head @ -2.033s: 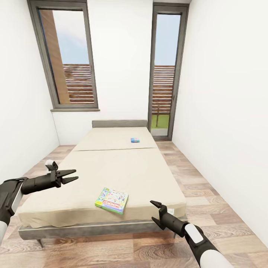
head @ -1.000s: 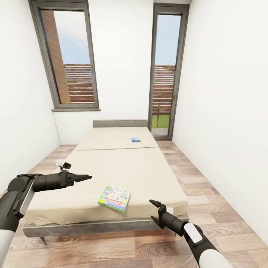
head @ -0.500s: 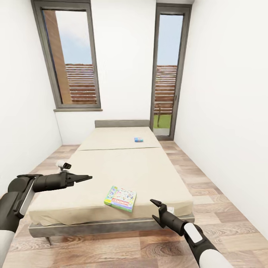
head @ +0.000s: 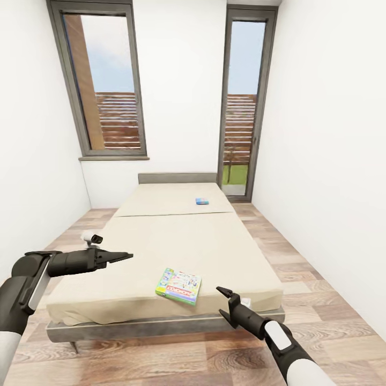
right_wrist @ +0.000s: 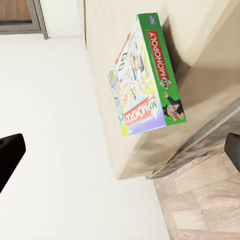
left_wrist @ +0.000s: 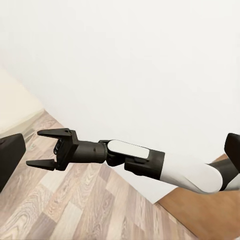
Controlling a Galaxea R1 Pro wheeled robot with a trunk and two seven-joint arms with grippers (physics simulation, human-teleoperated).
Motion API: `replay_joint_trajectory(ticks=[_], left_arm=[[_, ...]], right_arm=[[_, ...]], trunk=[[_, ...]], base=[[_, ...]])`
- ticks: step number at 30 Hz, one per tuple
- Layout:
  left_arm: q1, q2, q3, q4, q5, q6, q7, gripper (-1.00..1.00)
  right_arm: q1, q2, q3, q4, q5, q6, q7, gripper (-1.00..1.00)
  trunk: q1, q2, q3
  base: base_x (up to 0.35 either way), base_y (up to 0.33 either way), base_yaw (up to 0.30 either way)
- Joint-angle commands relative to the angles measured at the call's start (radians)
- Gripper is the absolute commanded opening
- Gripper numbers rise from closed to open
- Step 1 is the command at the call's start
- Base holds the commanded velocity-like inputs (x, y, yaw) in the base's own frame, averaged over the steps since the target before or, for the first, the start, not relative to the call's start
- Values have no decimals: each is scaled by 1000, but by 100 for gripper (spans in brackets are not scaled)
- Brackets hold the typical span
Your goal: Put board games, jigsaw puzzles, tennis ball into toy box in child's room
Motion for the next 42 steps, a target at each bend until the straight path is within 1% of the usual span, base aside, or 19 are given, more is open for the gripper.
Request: replay_joint_trajectory(ticks=[1,9,24,36,42], left_arm=[[0,0,0,0,0,10,-4,100],[0,0,0,0,-1,10,-4,100],[0,0,0,0,0,12,-4,100],[0,0,1,0,0,12,-4,100],[1,0,1,0,-1,8,-4,100]], right_arm=[[-1,1,-7,-1,0,7,0,100],[-1,1,-6,-1,0,7,0,100],[-1,1,-6,-1,1,6,0,100],[-1,1,-6,-1,2,5,0,100],[-1,1,-6,-1,3,5,0,100]], trunk=[[0,0,-1],[0,0,-1],[57,-105,-48],[57,-105,-48],[57,-105,-48]], base=[[0,41,0],[0,14,0],[0,0,0],[1,0,0],[157,71,0]])
